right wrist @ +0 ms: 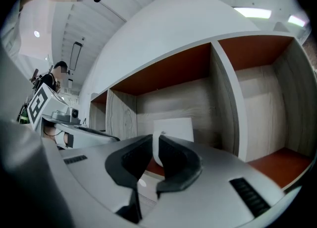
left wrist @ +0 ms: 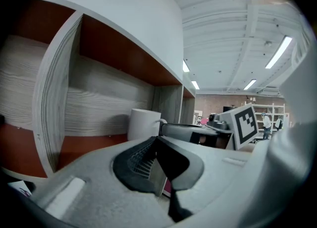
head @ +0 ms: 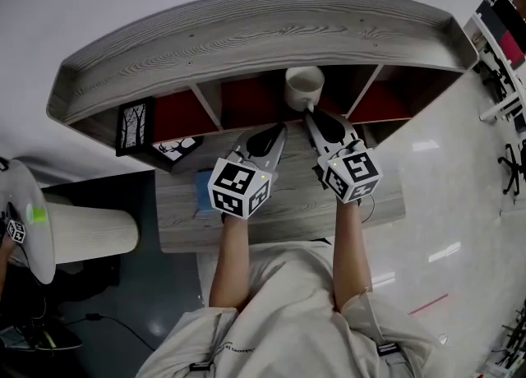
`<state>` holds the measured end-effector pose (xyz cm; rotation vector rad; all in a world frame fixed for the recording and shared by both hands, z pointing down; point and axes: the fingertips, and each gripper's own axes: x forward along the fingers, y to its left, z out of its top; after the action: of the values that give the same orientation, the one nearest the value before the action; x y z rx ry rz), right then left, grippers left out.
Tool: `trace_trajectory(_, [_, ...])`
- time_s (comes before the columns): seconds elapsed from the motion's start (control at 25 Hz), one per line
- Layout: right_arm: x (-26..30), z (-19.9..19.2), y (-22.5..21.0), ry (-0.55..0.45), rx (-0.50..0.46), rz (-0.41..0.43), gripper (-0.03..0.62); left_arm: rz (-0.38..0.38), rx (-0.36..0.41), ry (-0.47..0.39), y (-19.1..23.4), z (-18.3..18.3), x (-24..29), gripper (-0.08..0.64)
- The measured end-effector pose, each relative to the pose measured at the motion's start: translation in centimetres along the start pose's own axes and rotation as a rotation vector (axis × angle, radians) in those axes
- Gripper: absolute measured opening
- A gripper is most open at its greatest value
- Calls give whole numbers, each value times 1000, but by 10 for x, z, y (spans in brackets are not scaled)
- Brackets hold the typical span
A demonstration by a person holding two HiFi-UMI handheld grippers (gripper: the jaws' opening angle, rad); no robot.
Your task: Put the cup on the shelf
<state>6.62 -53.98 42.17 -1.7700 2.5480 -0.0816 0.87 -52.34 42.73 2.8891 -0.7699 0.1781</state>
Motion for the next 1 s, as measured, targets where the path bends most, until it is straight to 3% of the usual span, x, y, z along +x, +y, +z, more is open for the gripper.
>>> trace_trajectory(0.32, [-11,3,-9,-13,21,-48,63,55,-4,-11,-7,1,-15,9])
trace_trajectory(0.6, [-33,10,-6,-13,16,3,77,122,-25,-30,-24,3,-25,9])
trace_trajectory(1.0, [-100,16,-12,1,-22,48,77,181,-41,-40,-85,-5,-27,9])
